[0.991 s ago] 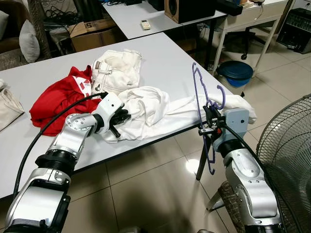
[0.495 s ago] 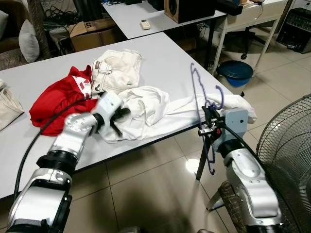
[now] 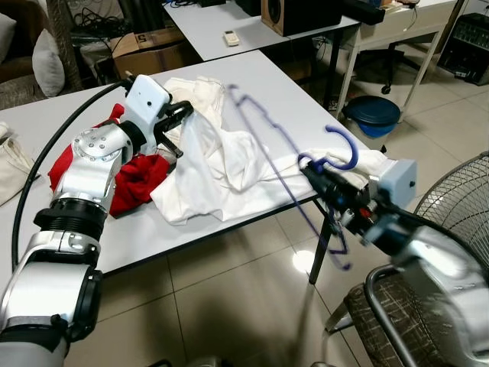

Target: Hang hanger

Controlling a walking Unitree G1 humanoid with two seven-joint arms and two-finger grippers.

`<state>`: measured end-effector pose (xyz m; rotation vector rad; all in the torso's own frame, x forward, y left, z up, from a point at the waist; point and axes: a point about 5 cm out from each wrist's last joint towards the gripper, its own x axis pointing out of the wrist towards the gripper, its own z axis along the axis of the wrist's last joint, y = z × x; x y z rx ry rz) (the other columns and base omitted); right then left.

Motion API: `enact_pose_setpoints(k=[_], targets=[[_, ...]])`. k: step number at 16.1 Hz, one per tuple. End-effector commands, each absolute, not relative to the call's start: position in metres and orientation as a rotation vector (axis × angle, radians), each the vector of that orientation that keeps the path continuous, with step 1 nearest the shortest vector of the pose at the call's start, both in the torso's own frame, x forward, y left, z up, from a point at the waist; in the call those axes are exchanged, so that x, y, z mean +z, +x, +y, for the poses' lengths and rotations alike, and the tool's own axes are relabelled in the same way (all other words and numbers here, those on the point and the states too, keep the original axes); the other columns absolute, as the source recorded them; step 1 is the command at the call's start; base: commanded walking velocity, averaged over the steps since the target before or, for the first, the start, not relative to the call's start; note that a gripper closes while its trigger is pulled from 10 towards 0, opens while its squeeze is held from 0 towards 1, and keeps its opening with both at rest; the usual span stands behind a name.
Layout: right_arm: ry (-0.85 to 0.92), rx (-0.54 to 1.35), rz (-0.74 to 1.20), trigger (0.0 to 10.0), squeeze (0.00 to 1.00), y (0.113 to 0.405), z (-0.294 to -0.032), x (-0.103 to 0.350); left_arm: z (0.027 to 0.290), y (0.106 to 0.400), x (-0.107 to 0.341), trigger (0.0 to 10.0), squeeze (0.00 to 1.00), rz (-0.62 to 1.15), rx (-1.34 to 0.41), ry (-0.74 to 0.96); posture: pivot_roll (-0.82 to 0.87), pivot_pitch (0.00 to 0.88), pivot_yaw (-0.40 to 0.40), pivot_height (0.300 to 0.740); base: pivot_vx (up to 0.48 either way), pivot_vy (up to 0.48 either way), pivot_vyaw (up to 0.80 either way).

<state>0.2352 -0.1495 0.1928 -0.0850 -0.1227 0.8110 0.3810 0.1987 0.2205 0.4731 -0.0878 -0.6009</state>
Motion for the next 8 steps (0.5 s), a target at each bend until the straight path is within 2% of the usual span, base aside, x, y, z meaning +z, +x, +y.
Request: enact_pose_setpoints(k=[1,5,8], targets=[[-0.114,0.882,-0.078,10.0,0.0,0.228,-0.154,0.195,0.203,0.382,0.242,0.0,0.0,-0.152,-0.59,0.535,-0.11,0.0,0.115,0.74,0.0,0.0,0.0],[-0.152,0.948,0.011,10.0,0.0,0.221,-0.163,0.197,0.206,0.38,0.255,0.0,0.0,-0.195,-0.592,0.501,-0.11,0.0,0.098,0.74,0.0,0.0,0.0],[-0.151,0.891,0.072,10.0,0.0,0.231,-0.161,0.193,0.194,0.365,0.275,0.0,0.0,-0.317,-0.777,0.341,-0.11,0.0,0.085,0.74,0.0,0.0,0.0]])
